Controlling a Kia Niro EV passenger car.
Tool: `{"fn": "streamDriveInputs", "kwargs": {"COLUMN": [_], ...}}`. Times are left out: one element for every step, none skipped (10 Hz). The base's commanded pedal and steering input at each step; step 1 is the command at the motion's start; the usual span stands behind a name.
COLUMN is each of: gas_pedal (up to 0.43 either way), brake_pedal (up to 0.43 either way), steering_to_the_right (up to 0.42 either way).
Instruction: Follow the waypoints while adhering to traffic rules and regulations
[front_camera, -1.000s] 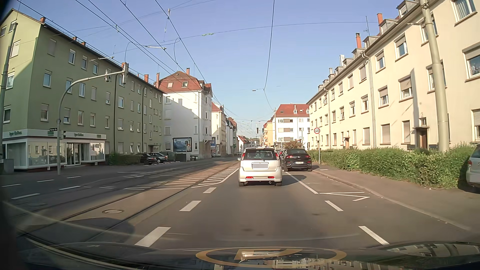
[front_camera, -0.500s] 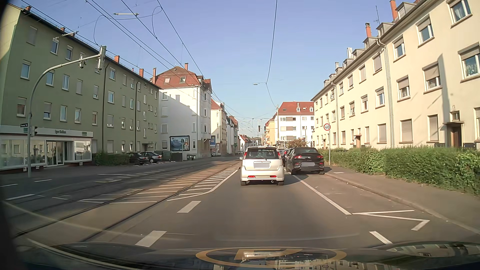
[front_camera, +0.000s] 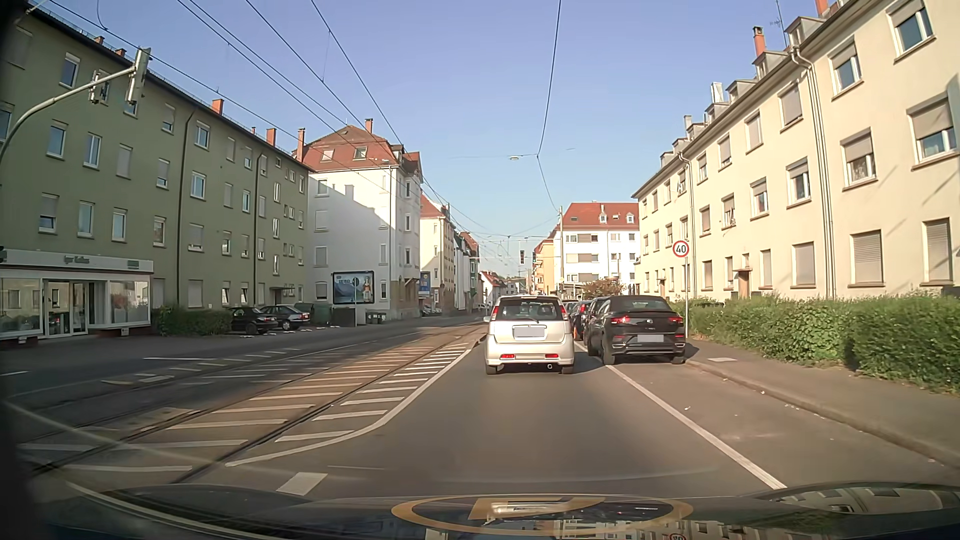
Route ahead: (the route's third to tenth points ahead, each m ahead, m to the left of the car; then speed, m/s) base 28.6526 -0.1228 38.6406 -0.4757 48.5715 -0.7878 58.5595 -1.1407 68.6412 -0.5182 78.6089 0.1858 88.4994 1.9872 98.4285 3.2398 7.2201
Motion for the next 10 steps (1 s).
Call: {"fn": "streamDriveInputs", "kwargs": {"gas_pedal": [0.13, 0.13, 0.13, 0.118, 0.098, 0.079, 0.079, 0.087, 0.087, 0.087], "brake_pedal": [0.0, 0.0, 0.0, 0.0, 0.0, 0.0, 0.0, 0.0, 0.0, 0.0], "steering_to_the_right": [-0.006, -0.005, -0.005, -0.005, -0.005, -0.005, -0.005, -0.004, -0.004, -0.004]}}
